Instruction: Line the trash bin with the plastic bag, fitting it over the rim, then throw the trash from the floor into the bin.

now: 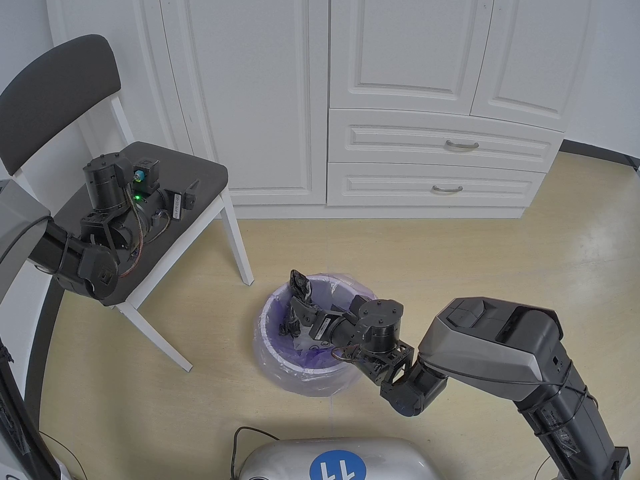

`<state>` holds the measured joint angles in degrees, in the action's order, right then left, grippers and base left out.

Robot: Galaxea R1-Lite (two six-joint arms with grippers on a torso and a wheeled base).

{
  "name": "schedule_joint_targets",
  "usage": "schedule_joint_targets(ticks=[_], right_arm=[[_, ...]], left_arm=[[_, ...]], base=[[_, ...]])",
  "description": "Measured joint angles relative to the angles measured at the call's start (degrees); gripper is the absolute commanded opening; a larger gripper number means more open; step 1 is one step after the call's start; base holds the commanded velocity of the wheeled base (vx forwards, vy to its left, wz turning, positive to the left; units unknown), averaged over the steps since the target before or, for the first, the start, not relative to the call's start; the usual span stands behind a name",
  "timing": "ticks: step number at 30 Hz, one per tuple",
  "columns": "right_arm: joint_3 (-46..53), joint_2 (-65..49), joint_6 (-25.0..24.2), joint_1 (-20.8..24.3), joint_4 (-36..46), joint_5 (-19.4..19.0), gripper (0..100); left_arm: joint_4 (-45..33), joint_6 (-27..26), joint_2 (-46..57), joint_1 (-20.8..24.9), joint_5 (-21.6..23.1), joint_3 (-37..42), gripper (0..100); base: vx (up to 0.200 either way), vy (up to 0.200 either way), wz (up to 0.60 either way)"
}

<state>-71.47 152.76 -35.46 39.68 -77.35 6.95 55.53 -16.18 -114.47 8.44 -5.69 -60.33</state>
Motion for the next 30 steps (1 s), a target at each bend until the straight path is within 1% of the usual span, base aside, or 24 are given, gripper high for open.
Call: schedule_joint_targets(ticks=[3,5,8,10,12,14,18,21,24,30], right_arm=[[-0.41,0.0,0.87,-0.71,0.17,-0.15,100],[-0.9,0.0,3.0,-1.54,0.39,-0.17,100],[-1.82,-0.06,8.59,-3.61,1.67,-0.26,100],[-2.65,-0.26,13.06,-6.12,4.08,-0.28,100],[-3.47,-0.66,15.59,-8.64,7.52,-0.26,100],[-4.18,-1.18,16.69,-10.56,12.73,-0.28,100],[-5.56,-2.27,18.36,-14.14,26.0,-0.35,100],[-7.11,-2.57,19.08,-15.98,34.73,-0.57,100],[-9.62,-1.93,19.65,-17.47,39.2,-0.99,100],[-15.41,1.16,20.05,-19.43,43.61,-1.45,100]], left_arm=[[-0.02,0.01,-0.05,-0.04,0.0,-0.02,100],[0.0,0.0,-0.05,-0.04,0.0,-0.04,100],[0.0,0.01,-0.05,-0.04,0.0,-0.04,100],[0.0,0.01,-0.05,-0.04,0.0,-0.04,100],[0.0,0.0,-0.05,-0.04,0.01,-0.04,100],[0.0,-0.02,-0.05,-0.01,0.01,-0.04,100],[0.0,-0.24,-0.16,-0.01,0.01,-0.02,100],[-0.02,-0.4,-0.33,0.02,0.01,0.05,100],[-0.02,-0.51,-0.59,0.02,0.01,0.06,100],[-0.02,-0.68,-1.05,0.29,-0.02,0.09,100]], base=[[0.0,0.0,0.0],[0.0,0.0,0.0],[0.0,0.0,0.0],[0.0,0.0,0.0],[0.0,0.0,0.0],[0.0,0.0,0.0],[0.0,0.0,0.0],[0.0,0.0,0.0],[0.0,0.0,0.0],[0.0,0.0,0.0]])
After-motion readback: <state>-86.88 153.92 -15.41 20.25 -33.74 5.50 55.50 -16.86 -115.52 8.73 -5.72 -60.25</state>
